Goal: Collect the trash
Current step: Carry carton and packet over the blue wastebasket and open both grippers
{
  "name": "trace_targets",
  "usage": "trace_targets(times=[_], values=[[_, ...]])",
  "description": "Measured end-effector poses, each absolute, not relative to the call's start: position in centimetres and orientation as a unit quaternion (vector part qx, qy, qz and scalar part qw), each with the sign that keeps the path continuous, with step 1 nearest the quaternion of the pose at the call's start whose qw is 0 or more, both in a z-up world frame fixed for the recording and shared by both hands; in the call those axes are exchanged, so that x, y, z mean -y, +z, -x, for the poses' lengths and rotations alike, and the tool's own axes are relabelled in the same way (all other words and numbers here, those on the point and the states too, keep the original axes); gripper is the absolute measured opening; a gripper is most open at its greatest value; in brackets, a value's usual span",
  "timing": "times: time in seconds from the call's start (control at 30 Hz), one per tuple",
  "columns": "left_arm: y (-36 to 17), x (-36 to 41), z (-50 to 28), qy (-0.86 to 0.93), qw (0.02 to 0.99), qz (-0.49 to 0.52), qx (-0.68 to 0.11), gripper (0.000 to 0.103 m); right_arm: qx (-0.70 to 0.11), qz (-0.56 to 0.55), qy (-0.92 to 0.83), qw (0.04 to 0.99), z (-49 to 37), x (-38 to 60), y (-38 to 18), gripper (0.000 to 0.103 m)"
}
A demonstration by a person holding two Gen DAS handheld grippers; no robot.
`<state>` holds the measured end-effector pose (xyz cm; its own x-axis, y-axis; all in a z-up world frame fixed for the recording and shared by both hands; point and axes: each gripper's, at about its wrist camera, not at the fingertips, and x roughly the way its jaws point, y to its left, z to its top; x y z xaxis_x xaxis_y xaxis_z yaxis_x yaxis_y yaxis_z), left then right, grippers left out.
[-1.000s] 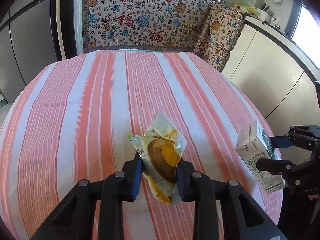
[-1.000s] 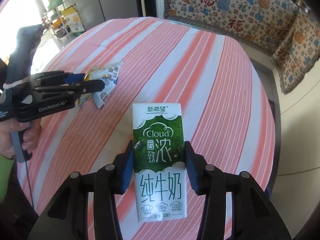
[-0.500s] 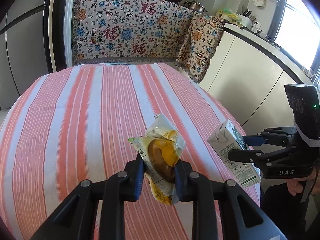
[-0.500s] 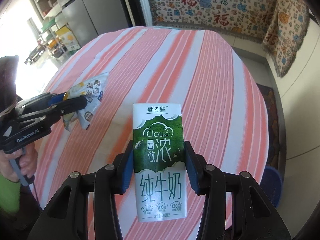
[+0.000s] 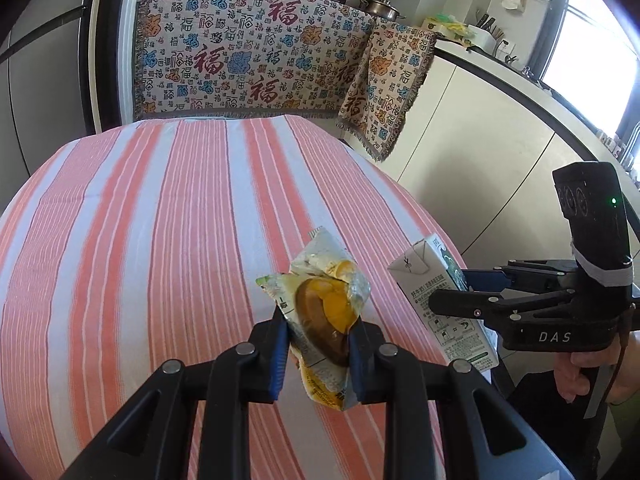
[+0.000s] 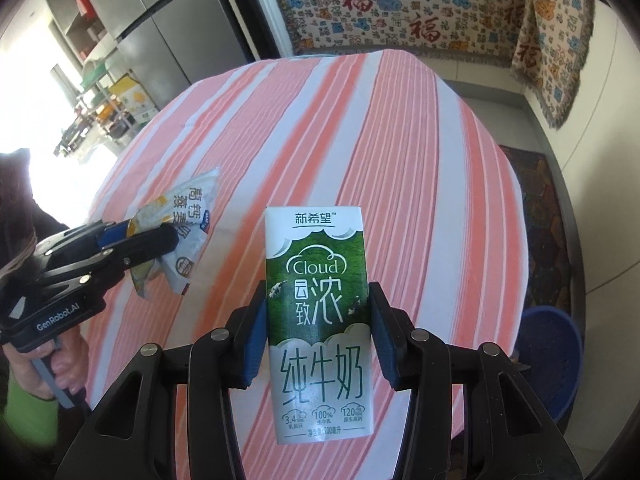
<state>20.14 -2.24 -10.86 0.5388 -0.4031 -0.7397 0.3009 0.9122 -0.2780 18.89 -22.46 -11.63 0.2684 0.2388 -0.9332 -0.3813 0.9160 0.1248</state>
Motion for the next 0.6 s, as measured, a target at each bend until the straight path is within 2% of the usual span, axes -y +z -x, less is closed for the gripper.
trace_targets(times=[0.2,0.4,0.6], values=[[-9.2,6.2,-19.2,-0.232,0.873,0.045,-0.427,0.025,-0.544,0.024,0.175,0.820,-18.0,27.2,-8.1,0.048],[-7.9,14.1,-18.5,-0.311,0.854,0.041,-0.415,0.025,-0.517,-0.011,0.093,0.851,-16.9,37.7,-4.2,0.048],[-9.9,25.2,-18.2,-0.389,0.813,0.009,-0.433,0.025,-0.529,-0.036,-0.016,0.848,-15.1,49.5,-5.1,0.048]])
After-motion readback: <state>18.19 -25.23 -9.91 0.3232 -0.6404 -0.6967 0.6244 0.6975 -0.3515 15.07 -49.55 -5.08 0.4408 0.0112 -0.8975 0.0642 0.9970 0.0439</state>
